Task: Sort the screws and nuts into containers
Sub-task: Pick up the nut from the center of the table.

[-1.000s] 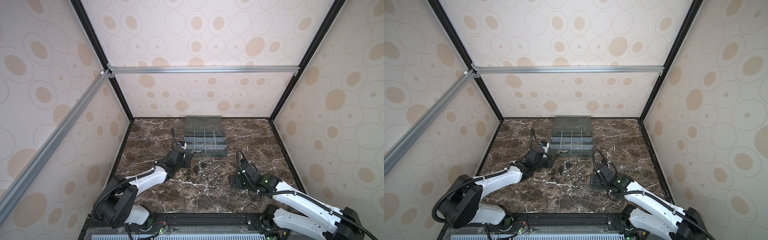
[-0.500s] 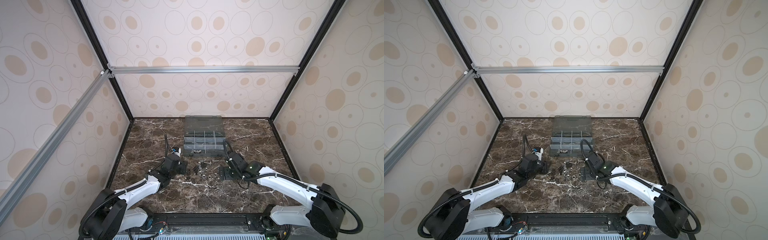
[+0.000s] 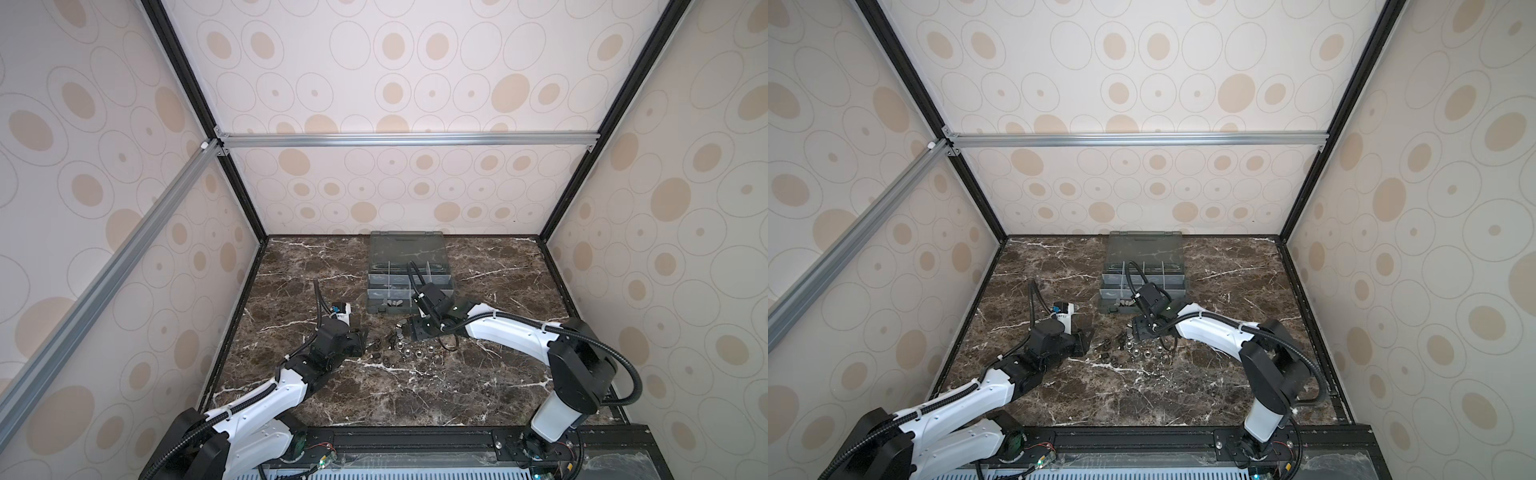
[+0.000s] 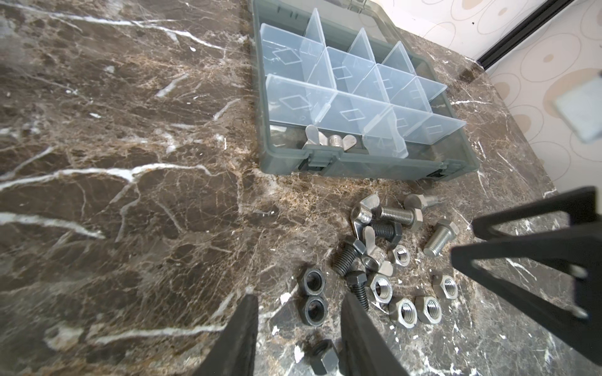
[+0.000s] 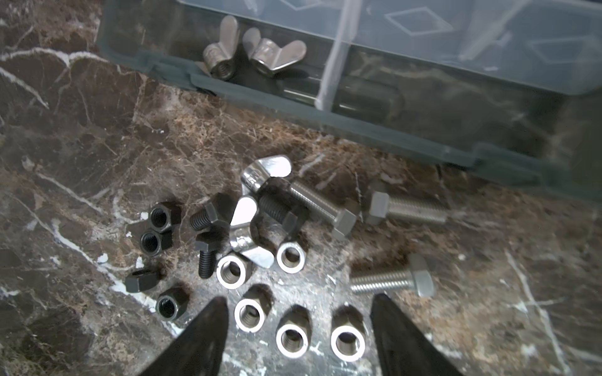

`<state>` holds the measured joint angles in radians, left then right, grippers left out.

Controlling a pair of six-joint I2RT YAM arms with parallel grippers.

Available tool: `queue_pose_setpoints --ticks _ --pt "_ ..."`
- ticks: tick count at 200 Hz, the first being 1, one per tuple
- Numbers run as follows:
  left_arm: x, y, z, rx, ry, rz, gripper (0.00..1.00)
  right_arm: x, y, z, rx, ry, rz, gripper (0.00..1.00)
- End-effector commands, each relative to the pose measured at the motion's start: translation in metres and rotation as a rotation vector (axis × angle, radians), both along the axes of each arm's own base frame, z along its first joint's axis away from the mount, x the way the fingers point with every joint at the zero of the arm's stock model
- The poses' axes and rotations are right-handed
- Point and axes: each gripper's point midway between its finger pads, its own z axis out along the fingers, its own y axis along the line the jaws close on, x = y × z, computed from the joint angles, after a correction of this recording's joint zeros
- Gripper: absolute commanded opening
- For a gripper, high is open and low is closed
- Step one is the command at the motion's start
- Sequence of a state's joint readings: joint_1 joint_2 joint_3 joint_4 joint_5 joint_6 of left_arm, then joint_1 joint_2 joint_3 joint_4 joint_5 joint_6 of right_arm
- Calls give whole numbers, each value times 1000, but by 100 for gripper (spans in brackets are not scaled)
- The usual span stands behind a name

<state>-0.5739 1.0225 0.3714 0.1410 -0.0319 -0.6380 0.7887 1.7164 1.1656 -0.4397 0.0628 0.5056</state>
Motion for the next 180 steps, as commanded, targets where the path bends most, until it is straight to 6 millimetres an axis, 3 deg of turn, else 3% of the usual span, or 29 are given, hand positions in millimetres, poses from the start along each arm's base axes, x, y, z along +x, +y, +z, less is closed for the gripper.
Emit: queue_pose_setpoints --ticks 1,54,180 --pt "-2 8 0 -11 2 43 43 3 18 -3 0 5 36 66" --pt "-9 14 -2 -26 -5 56 43 13 39 -19 -3 35 44 58" --pt "-15 16 0 -48 -15 50 44 27 57 -42 -12 69 30 51"
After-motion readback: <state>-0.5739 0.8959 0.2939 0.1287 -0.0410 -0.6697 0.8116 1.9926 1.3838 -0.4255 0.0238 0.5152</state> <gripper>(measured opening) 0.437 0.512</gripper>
